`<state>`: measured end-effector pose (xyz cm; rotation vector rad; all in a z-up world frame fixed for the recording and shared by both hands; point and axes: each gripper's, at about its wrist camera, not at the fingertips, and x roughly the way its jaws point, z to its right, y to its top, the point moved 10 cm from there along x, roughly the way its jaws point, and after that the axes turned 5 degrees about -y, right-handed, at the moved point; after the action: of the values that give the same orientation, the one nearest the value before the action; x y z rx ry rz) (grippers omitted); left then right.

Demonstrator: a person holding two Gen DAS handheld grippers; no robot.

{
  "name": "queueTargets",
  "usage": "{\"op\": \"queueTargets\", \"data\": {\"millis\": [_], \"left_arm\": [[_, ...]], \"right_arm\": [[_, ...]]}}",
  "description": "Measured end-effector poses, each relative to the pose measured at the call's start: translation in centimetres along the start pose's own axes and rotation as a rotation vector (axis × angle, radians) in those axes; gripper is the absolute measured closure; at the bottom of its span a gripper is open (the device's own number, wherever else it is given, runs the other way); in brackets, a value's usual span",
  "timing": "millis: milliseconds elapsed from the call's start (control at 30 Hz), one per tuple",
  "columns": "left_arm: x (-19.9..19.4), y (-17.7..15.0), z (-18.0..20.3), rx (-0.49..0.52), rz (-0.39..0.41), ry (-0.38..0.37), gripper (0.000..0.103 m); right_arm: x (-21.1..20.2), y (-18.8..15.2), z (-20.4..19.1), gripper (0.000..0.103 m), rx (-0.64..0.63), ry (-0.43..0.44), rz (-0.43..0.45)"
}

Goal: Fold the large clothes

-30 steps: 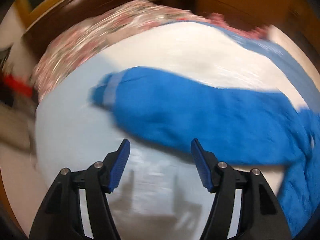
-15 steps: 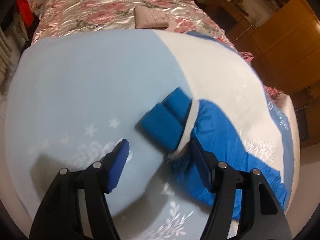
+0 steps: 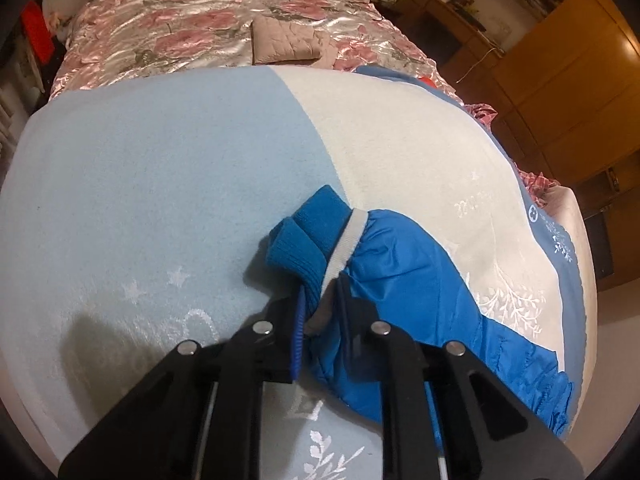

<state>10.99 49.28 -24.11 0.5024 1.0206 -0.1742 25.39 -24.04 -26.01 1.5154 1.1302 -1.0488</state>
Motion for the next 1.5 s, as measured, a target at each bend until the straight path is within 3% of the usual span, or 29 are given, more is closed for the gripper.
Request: {"op": "queueTargets", "data": {"millis": [167,300,467,633,933,1067,1300,1500], "left_arm": [[-1.0,0.0,0.9,0.019,0.048,0.0,0.095],[-4.2,-0.2,4.9,0.115,0.117,-0.065,0.096],[-8.9,-3.1,13.4,0.316,0.19,-0.153,0.096],[-12.0,-8.9,23.7,0.502,0.187,-0.299,0.097],[-11.7,-23.3,38.7,0.755,0.037,-0.511,0.098],[-10.6,-29.4,42.7,0.853,-0.03,-0.561,0.098],[-5.6,-37.6,45.7,0.944,-0.183,-0.556,0.099],[0.0,-43.3,42.9,1.013,-0.371,-0.486,0.098]], "right_arm": [[-0.1,0.0,0.1,0.06,0.004,0.016,-0.008],[-1.7,-0.2,0.2,0.06,0.021,0.042,0.015],[-4.8,-1.0,0.2,0.06,-0.024,0.035,0.084],[-6.7,-1.3,0.2,0.059,-0.018,0.075,0.113],[-8.2,-2.5,2.3,0.059,0.006,0.089,0.136],[-8.4,-2.8,3.4,0.059,0.017,0.084,0.144],[-8.4,-3.1,4.9,0.058,0.029,0.08,0.15],[-7.6,-3.0,5.1,0.058,0.035,0.086,0.134]]}}
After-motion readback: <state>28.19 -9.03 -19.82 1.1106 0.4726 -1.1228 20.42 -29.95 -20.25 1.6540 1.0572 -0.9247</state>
